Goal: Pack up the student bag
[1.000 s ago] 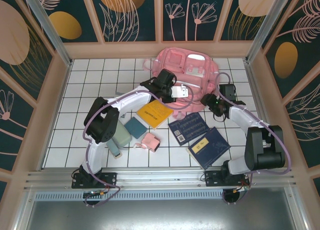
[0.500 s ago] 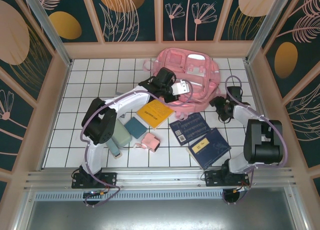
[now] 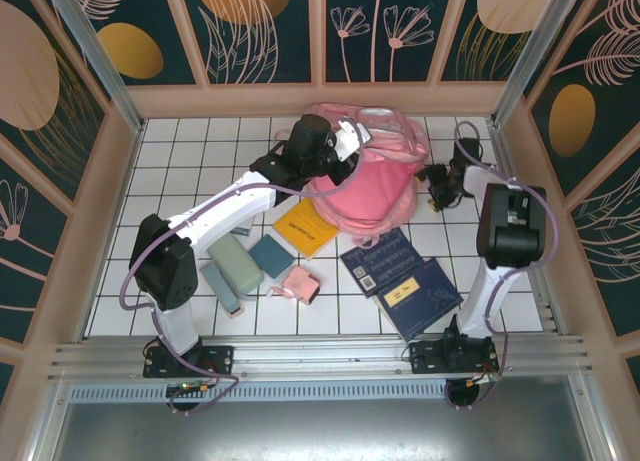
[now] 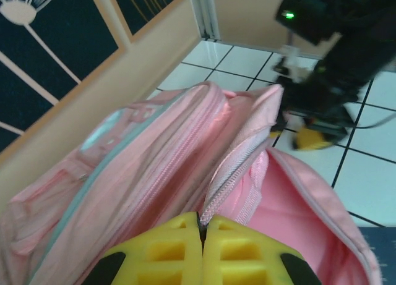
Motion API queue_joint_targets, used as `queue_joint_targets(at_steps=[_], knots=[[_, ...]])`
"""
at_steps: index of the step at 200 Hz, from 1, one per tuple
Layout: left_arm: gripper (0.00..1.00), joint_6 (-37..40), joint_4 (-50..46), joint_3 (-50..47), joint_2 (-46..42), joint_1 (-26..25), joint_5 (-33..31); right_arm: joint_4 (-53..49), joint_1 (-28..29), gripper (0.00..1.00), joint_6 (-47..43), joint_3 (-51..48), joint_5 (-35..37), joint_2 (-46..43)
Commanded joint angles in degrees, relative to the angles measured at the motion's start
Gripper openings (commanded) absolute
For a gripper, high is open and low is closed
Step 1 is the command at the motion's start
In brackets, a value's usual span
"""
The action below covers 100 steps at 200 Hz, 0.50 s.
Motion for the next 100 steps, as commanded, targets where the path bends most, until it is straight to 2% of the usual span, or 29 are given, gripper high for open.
queue_joint_targets(at_steps=[1,22,49,63,76,100], knots=[[0.00,-8.0,4.8,1.0,-5.7,-0.7,0.4,1.7,3.7,0.70,-3.4,12.6,-8.2,5.0],[0.00,-10.9,7.1,-0.6,-8.8,-0.6,-2.3,-1.3,6.5,0.70,-4.7,22.5,-9.1,8.9],[0.00,-12.4,6.6,0.1,-8.5,-0.6,-7.9,-6.4,10.3,0.70,-6.2,38.4,-14.2,17.6],[0.00,-13.3,7.2,0.0,-7.5,-0.3,-13.4,-12.0,11.8,0.69,-7.9,46.3,-10.8,20.7],[0.00,-14.5,5.9,1.6,-5.1,0.9,-16.2,-12.6,11.9,0.69,-7.8,46.0,-5.9,19.1],[0.00,-18.5,3.5,5.3,-0.4,4.3,-16.7,-7.3,10.5,0.70,-7.2,35.6,0.3,9.2]])
